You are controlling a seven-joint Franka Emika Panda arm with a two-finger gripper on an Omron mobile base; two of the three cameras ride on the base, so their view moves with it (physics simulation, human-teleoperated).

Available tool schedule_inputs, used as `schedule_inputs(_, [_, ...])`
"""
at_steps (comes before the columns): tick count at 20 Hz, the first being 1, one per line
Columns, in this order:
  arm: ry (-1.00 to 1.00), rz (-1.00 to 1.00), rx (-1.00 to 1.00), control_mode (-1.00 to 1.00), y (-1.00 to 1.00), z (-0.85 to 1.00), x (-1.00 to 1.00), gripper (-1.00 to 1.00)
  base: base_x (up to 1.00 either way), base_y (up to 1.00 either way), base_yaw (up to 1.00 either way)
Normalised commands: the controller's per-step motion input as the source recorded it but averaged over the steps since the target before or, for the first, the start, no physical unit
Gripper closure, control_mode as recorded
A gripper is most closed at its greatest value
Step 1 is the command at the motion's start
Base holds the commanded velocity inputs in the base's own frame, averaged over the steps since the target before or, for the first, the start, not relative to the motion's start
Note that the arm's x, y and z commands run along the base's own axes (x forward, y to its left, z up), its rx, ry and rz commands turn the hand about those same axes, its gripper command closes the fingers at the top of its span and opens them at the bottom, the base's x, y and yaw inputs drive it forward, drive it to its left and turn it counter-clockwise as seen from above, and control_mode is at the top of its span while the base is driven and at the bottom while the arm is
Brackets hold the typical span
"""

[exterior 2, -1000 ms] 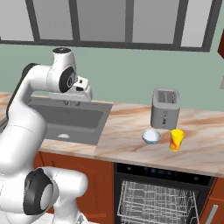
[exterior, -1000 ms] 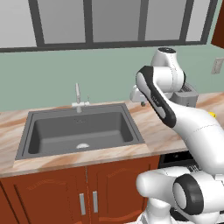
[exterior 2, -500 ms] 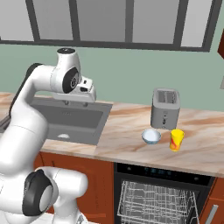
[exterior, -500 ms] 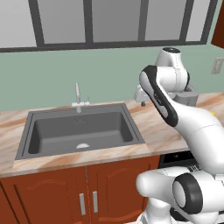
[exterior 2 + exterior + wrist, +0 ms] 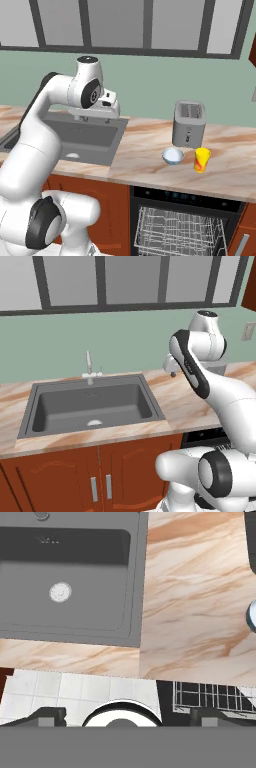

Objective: Pick up the cup and bowl from the counter, place them in the dishwasher, and close the dishwasher door.

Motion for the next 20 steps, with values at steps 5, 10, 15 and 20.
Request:
schedule_inputs(5, [0.00, 0.00, 0.00, -1.00, -0.34, -0.06, 0.00, -1.00, 0.00, 0.00, 0.00])
schedule_inputs(10, [0.00, 0.00, 0.00, -1.00, -0.43, -0.16, 0.00, -1.00, 0.00, 0.00, 0.00])
schedule_inputs(15, [0.00, 0.00, 0.00, -1.00, -0.42, -0.12, 0.00, -1.00, 0.00, 0.00, 0.00])
schedule_inputs(20, [0.00, 0.00, 0.00, -1.00, -0.57, -0.12, 0.00, -1.00, 0.00, 0.00, 0.00])
